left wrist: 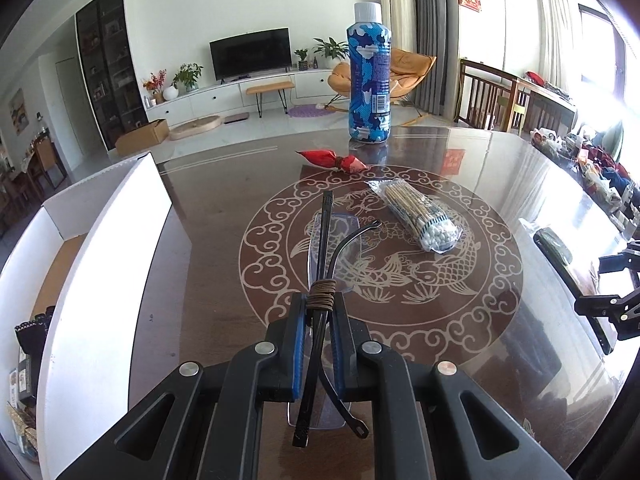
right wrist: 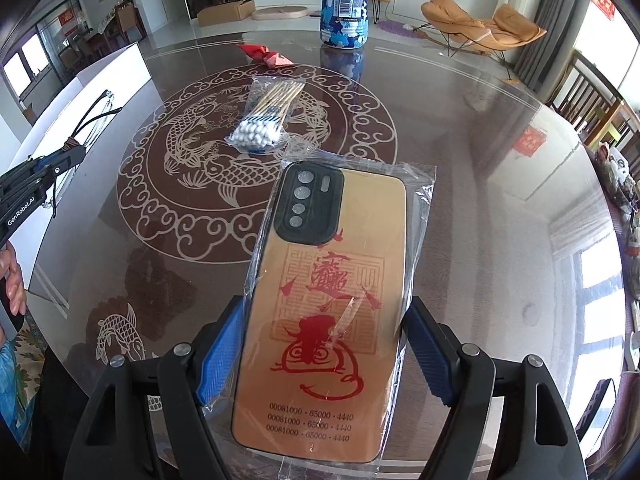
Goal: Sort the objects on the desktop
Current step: 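Lift the eyeglasses and phone case and carry both toward the cardboard box, then lower both tools into the cardboard box and open to release the items, then move both open tools back over the table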
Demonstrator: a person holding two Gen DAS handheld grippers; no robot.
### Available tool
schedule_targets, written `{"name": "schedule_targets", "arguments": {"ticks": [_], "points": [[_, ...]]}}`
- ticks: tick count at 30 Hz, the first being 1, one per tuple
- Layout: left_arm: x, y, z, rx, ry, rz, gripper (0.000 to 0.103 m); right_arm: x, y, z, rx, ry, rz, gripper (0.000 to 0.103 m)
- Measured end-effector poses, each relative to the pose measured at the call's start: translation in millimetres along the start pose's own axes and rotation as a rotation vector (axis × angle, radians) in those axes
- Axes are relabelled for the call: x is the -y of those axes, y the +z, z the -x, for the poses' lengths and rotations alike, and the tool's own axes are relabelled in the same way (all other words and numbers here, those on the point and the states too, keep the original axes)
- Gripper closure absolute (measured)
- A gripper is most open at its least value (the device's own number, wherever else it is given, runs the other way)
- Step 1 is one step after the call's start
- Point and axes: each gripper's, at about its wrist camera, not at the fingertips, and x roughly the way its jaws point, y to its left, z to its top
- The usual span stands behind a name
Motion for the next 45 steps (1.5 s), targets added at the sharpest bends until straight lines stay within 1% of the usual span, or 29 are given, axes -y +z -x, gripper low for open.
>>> {"name": "schedule_targets", "arguments": {"ticks": [4, 7, 10, 14, 18, 21, 25, 27, 29, 32, 34, 36, 37, 38, 39, 40, 41, 43, 45], "points": [[-25.2, 5.9, 20.3, 0.030, -0.034, 0.076, 0.092, -19.3, 23.8, 7.6, 0.019, 0.023, 0.030, 0.025], [-54.9, 9.9, 43.8, 0.067, -0.018, 0.115, 0.092, -47.3, 50.9, 18.0, 0.052, 0.049, 0.076, 0.025], [-94.7, 7.9, 66.7, 0.092, 0.006, 0.163, 0.092, -87.2, 81.7, 27.6, 0.083, 0.096, 0.132, 0.025], [-159.6, -9.9, 97.8, 0.102, 0.098, 0.226, 0.092, -159.4, 123.7, 37.2, 0.109, 0.182, 0.225, 0.025], [-231.8, -38.6, 121.6, 0.078, 0.210, 0.319, 0.092, -251.5, 157.6, 48.8, 0.147, 0.281, 0.333, 0.025], [-276.0, -62.3, 129.8, 0.046, 0.258, 0.400, 0.092, -324.9, 173.5, 56.5, 0.166, 0.366, 0.407, 0.025], [-314.0, -86.1, 127.4, 0.003, 0.299, 0.459, 0.092, -418.8, 172.7, 59.5, 0.183, 0.461, 0.516, 0.025], [-327.1, -96.1, 120.1, -0.024, 0.306, 0.485, 0.092, -456.6, 170.4, 49.3, 0.181, 0.494, 0.558, 0.025], [-335.9, -105.5, 112.2, -0.050, 0.314, 0.507, 0.092, -489.0, 165.9, 32.6, 0.171, 0.509, 0.590, 0.025], [-347.3, -119.7, 102.6, -0.085, 0.315, 0.543, 0.092, -521.5, 159.4, 4.3, 0.140, 0.516, 0.610, 0.025], [-350.7, -126.7, 98.4, -0.098, 0.320, 0.553, 0.092, -534.5, 154.4, -12.9, 0.122, 0.524, 0.613, 0.025], [-352.2, -132.6, 95.6, -0.109, 0.345, 0.564, 0.090, -541.5, 149.7, -28.6, 0.095, 0.541, 0.620, 0.024], [-353.3, -135.2, 93.0, -0.124, 0.357, 0.569, 0.085, -542.8, 147.6, -35.5, 0.079, 0.542, 0.623, 0.022], [-353.8, -137.2, 90.7, -0.135, 0.362, 0.572, 0.068, -542.3, 145.0, -39.8, 0.074, 0.535, 0.625, 0.015], [-353.7, -138.6, 89.9, -0.136, 0.368, 0.575, 0.042, -539.8, 143.8, -41.7, 0.080, 0.530, 0.622, 0.011], [-352.6, -139.9, 90.7, -0.127, 0.380, 0.574, 0.031, -535.2, 144.1, -41.5, 0.093, 0.532, 0.616, 0.009], [-350.9, -140.5, 92.7, -0.114, 0.401, 0.569, 0.023, -529.4, 144.4, -38.7, 0.106, 0.539, 0.606, 0.009], [-347.9, -140.6, 97.0, -0.099, 0.429, 0.562, 0.023, -513.8, 146.4, -29.8, 0.143, 0.562, 0.564, 0.008], [-342.7, -139.7, 105.0, -0.070, 0.433, 0.571, 0.023, -490.6, 145.4, -15.6, 0.202, 0.587, 0.525, 0.004]]}}
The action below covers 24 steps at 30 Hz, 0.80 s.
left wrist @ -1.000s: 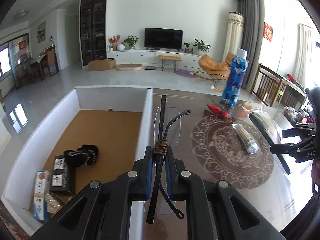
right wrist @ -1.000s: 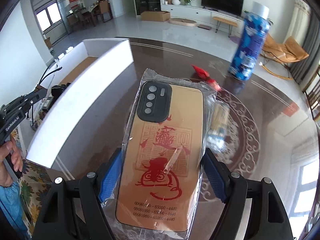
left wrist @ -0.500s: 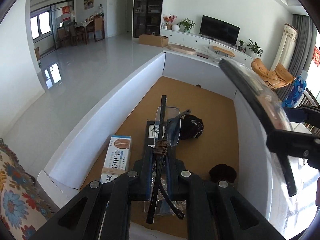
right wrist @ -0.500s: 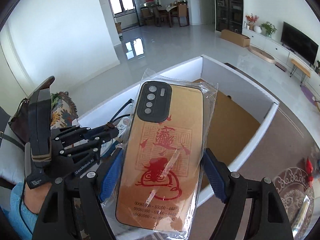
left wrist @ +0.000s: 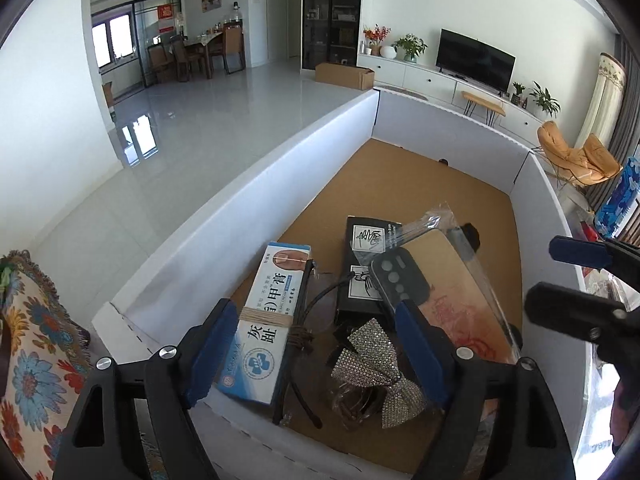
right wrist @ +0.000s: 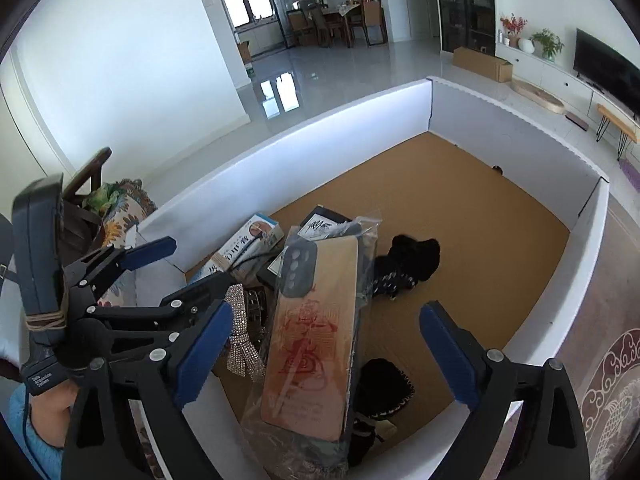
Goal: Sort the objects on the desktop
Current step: 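Move both open tools back over the table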
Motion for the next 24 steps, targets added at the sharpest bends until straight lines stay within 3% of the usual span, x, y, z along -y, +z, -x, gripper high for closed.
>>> {"name": "schedule_targets", "arguments": {"ticks": [3, 6, 14, 17, 22, 24], "points": [[7.9, -2.5, 19.9, 0.057, -0.023, 0.000, 0.023, 18.4, -21.5, 45.3, 0.099, -0.051, 0.002, 0.000], [32.4, -6.9, 46.2, 0.116, -0.056, -0.051, 0.023, 46.9, -58.8, 77.5, 0.134, -0.161, -0.011, 0.000], [154.4, -28.6, 125.3, 0.234, -0.316, -0.282, 0.019, 168.7, -225.4, 162.2, 0.067, -0.492, -0.244, 0.000], [207.0, -48.1, 132.7, 0.216, -0.413, -0.368, 0.004, 205.9, -277.6, 189.0, 0.021, -0.584, -0.346, 0.000], [293.0, -95.3, 90.2, 0.088, -0.502, -0.445, 0.004, 241.7, -332.6, 212.3, -0.020, -0.661, -0.492, 0.000], [321.7, -110.3, 60.0, 0.003, -0.501, -0.442, 0.004, 247.0, -345.1, 222.1, 0.012, -0.651, -0.532, 0.000]]}}
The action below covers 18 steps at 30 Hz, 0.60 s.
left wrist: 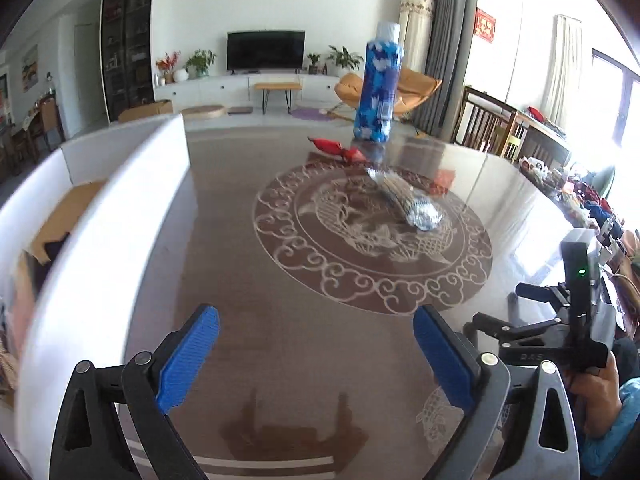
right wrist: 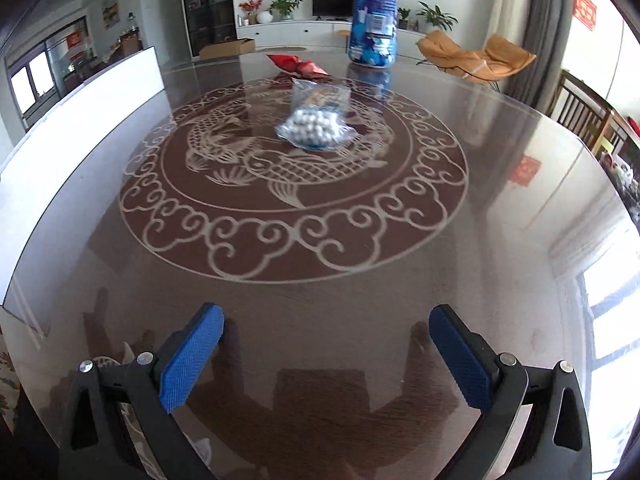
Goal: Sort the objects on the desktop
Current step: 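Move both open tools back over the table, then lower the right tool onto the cotton swab pack and close on it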
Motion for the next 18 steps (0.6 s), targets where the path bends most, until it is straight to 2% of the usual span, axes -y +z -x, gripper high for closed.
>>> {"name": "schedule_targets", "arguments": {"ticks": [3, 7, 10, 11, 18], "points": [[12.8, -3.6, -46.5, -0.067, 0.004, 0.023, 0.004, 8.3, -1.3, 0.1, -0.001, -0.031, -0.011, 0.000], [31.9, -4.9, -86.1, -0.135, 0.060, -0.007, 0.004, 9.7, -3.8, 0.3, -0.003, -0.034, -0.005, 0.000], [41.2, -1.1, -93.2, -0.144, 0.094, -0.052, 0.004, 9.8, -4.6, 1.2, -0.002, -0.035, -0.004, 0.000], [44.0, -2.0, -99.3, -0.170, 0.098, -0.064, 0.000, 10.0, -4.7, 1.3, -0.003, -0.035, -0.004, 0.000], [46.8, 0.9, -103.1, -0.171, 0.085, -0.066, 0.000, 6.4, 4.3, -1.2, -0.011, -0.044, -0.011, 0.000]]}}
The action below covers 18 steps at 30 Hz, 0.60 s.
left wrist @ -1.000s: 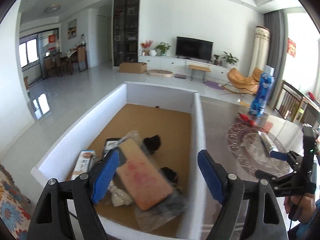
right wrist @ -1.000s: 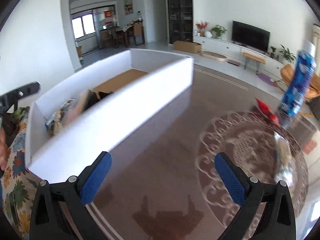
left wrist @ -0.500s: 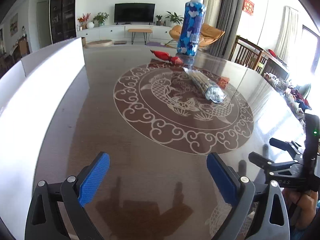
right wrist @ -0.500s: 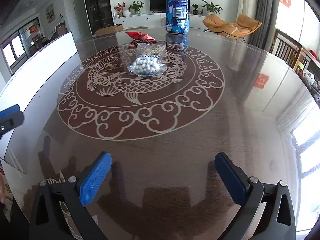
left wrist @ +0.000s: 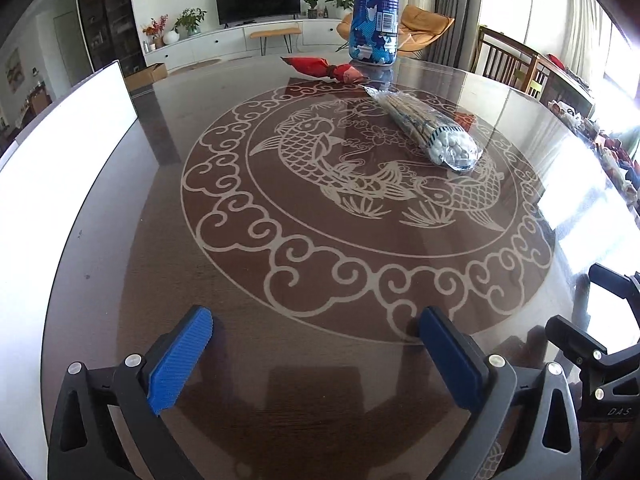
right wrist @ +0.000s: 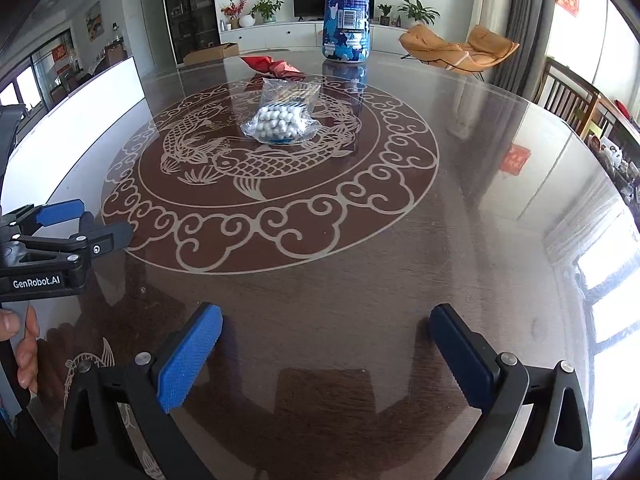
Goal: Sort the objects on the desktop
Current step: 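Lower the right tool onto the cotton swab pack and close on it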
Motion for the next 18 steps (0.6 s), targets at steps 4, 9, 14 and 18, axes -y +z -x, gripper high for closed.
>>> {"name": "schedule_targets", "arguments": {"ticks": [4, 9, 14, 18], "points": [[-0.3, -1.1, 0.8, 0.002, 0.004, 0.004, 0.000, -2.7, 22.8, -16.5, -0.001, 0.007, 0.010, 0.000], [-0.2, -0.2, -1.4, 0.003, 0.003, 0.004, 0.000, -9.4, 60.6, -44.0, -0.001, 0.016, 0.023, 0.000], [-0.1, -0.2, -1.3, 0.003, 0.003, 0.005, 0.000, -15.4, 87.7, -64.5, -0.001, 0.011, 0.018, 0.000], [-0.2, -1.0, -0.5, 0.003, 0.001, 0.004, 0.000, -23.1, 108.0, -80.0, -0.002, 0.009, 0.017, 0.000]]}}
